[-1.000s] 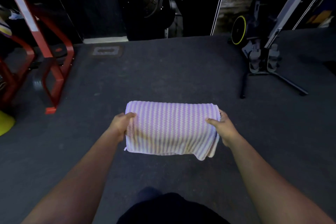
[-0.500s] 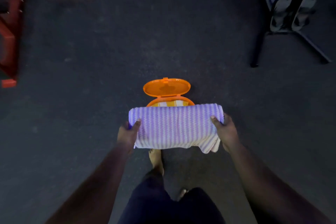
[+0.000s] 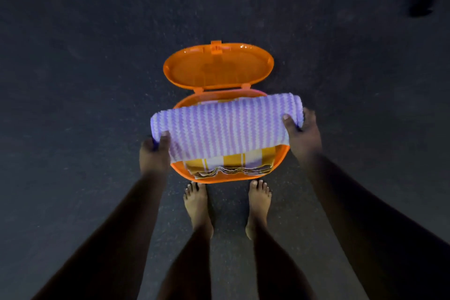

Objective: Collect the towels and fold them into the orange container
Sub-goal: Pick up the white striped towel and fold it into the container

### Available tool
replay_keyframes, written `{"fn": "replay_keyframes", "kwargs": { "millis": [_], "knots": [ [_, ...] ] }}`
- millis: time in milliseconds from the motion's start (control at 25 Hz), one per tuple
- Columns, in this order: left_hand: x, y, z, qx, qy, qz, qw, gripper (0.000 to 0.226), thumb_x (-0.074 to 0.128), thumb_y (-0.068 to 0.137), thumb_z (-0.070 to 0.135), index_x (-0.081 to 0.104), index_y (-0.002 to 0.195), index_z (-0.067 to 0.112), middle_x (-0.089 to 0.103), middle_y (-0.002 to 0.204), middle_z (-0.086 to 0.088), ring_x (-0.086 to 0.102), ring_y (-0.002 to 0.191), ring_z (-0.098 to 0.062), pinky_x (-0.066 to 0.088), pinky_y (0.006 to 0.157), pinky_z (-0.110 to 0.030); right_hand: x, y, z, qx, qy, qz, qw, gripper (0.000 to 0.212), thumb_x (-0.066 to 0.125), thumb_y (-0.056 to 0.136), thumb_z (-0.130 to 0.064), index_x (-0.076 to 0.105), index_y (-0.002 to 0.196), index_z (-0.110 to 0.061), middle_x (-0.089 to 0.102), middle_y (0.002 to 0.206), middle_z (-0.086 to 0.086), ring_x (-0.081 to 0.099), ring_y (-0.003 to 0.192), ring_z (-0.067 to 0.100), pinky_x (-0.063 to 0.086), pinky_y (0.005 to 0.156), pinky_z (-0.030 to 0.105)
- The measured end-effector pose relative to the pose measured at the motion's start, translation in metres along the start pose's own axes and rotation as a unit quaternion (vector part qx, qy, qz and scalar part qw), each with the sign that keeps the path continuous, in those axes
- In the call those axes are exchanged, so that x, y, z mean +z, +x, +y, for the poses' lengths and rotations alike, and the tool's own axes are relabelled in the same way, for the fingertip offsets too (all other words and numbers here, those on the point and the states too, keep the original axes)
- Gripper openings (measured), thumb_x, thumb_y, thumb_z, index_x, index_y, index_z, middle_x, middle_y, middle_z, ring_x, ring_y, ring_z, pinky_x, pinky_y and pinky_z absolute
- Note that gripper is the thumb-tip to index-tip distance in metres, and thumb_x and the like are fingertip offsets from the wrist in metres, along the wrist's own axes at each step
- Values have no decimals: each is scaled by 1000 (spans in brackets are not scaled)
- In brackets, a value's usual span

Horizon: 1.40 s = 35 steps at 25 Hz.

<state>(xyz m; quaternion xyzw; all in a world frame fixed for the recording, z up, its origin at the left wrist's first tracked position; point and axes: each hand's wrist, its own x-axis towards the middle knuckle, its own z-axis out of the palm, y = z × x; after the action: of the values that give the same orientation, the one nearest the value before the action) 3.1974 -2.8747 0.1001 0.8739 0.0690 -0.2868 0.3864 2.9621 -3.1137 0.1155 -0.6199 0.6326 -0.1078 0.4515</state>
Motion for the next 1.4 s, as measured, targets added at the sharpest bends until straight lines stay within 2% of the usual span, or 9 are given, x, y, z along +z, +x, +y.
{"fn": "replay_keyframes", "kwargs": {
  "millis": [120,200,320,400,520,600,680,920,1400],
  "knots": [
    [39,25,-50,1,52,28,998,37,62,101,31,40,74,18,40,68,2,43,75,-18,40,69,-44,29,20,58,8,-53,0,999,43,63,98,-36,51,135,-17,68,113,-1,64,105,22,42,82,25],
    [55,36,-62,38,49,64,996,27,58,103,30,46,87,13,47,77,-4,46,79,-19,36,70,-39,41,26,73,-37,-84,19,996,44,58,101,-36,48,139,-16,69,121,9,65,109,32,47,86,33],
    [69,48,-54,86,49,78,992,27,53,105,29,51,108,2,57,95,-15,56,87,-28,30,70,-30,55,40,73,-107,-143,36,983,47,53,103,-35,44,142,-11,63,128,18,61,112,41,48,87,43],
    [75,50,-48,93,114,76,986,39,55,102,26,49,130,-1,60,121,-21,58,111,-38,36,82,-34,65,48,70,-105,-268,58,956,52,52,102,-37,41,146,-11,53,137,21,53,120,43,44,95,50],
    [91,36,-47,260,304,58,915,69,55,100,41,36,152,1,37,156,-25,35,145,-41,22,120,-46,88,37,63,-199,-385,39,901,65,47,102,-52,33,155,-17,34,158,19,36,143,41,29,112,59],
    [111,28,-52,368,389,-29,844,78,43,101,57,30,158,6,26,165,-19,22,154,-36,6,125,-50,112,26,70,-285,-419,-38,861,77,40,98,-66,27,160,-23,19,167,14,17,154,37,10,120,63],
    [130,39,-67,377,434,-83,814,85,34,99,68,23,161,10,19,168,-15,13,157,-32,5,125,-56,133,30,88,-285,-443,-92,845,84,32,94,-76,20,162,-29,8,170,11,2,156,37,2,119,69],
    [164,82,-129,365,465,-86,802,93,35,93,76,14,163,18,8,170,-12,5,158,-31,3,125,-59,168,61,149,-253,-453,-121,846,89,31,89,-84,12,162,-37,0,171,8,-3,156,38,6,116,74],
    [167,86,-129,363,460,-78,807,93,38,92,77,24,162,17,17,169,-14,13,156,-33,10,124,-60,171,66,151,-242,-459,-125,846,89,26,88,-85,12,162,-36,3,171,10,4,155,40,11,115,73]
  ]
}}
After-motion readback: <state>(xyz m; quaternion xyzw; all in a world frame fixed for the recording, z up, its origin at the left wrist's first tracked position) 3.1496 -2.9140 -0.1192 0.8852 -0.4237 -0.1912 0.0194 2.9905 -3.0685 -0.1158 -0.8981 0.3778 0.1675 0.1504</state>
